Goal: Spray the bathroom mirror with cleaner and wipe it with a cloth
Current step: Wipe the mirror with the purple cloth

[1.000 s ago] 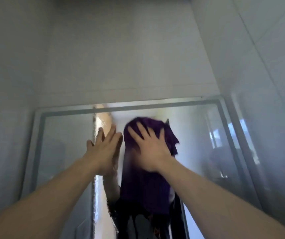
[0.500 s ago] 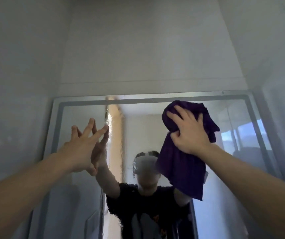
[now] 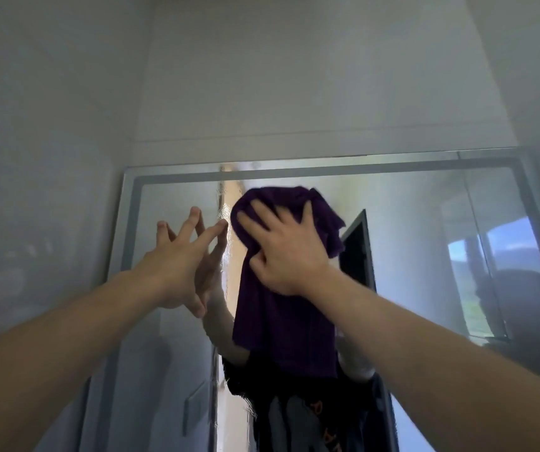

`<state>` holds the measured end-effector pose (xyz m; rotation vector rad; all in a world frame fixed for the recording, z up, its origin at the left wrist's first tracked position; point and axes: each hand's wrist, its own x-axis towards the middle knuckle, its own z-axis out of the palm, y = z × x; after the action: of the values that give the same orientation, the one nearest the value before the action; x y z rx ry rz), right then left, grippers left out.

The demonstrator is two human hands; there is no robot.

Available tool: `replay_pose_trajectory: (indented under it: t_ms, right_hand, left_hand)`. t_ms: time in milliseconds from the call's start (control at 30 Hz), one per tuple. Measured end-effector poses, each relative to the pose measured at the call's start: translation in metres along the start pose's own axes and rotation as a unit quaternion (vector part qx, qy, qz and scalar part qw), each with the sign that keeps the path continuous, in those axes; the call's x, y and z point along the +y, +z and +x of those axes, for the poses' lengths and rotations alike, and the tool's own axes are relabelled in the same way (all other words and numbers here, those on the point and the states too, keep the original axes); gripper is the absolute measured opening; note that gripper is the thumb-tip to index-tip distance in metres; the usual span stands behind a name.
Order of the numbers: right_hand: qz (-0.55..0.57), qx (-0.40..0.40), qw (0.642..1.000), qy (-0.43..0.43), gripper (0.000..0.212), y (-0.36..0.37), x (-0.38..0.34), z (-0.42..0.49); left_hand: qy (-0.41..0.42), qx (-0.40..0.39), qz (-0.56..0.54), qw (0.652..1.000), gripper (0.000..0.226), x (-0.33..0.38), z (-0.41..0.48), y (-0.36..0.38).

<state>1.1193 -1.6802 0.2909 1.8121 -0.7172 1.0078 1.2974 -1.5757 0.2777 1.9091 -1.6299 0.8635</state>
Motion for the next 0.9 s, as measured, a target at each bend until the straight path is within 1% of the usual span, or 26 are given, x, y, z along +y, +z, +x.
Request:
replay_pose_trajectory:
  t_ms: [133,200,267,333,400,500,567,667,767,900]
  right_hand:
    - [0.023,-0.015,0.999,-0.038,0.074,0.017,-0.04,-0.057]
    - [0.019,-0.031,0.995,-0.095,0.076,0.025,-0.05,-0.092]
    - [0.008,-0.056,0.986,-0.156,0.077,0.029,-0.044,-0.123]
    - [-0.008,-0.067,0.982,-0.177,0.077,0.027,-0.027,-0.146]
    - [-0.014,-0.065,0.988,-0.14,0.078,0.021,-0.004,-0.16]
    - [-0.013,-0.049,0.998,-0.023,0.08,0.007,0.039,-0.162]
    - [-0.014,-0.042,0.998,0.037,0.078,-0.005,0.068,-0.15]
    - [-0.026,-0.034,0.994,0.097,0.073,-0.018,0.101,-0.116]
    - [-0.033,-0.019,0.99,0.137,0.072,-0.024,0.112,-0.066]
    - [-0.04,0.014,0.991,0.13,0.078,-0.021,0.102,0.002]
  left_hand:
    - [-0.009,-0.001,-0.007,1.0,0.153,0.0,-0.001,0.001]
    - [-0.008,-0.003,-0.006,1.0,0.154,-0.001,0.0,0.002]
    - [-0.006,0.008,0.001,1.0,0.155,-0.002,0.0,0.003]
    - [-0.006,0.019,0.005,1.0,0.156,-0.002,0.0,0.005]
    - [-0.005,0.025,0.007,1.0,0.156,-0.001,0.001,0.007]
    - [-0.005,0.034,0.019,0.999,0.156,-0.001,0.002,0.008]
    - [-0.003,0.034,0.019,0.999,0.156,-0.002,0.002,0.008]
    - [-0.003,0.039,0.016,0.999,0.157,-0.001,0.003,0.008]
    - [-0.01,0.045,0.012,0.999,0.157,0.0,0.006,0.011]
    - [-0.005,0.054,0.013,0.998,0.162,-0.007,0.012,0.016]
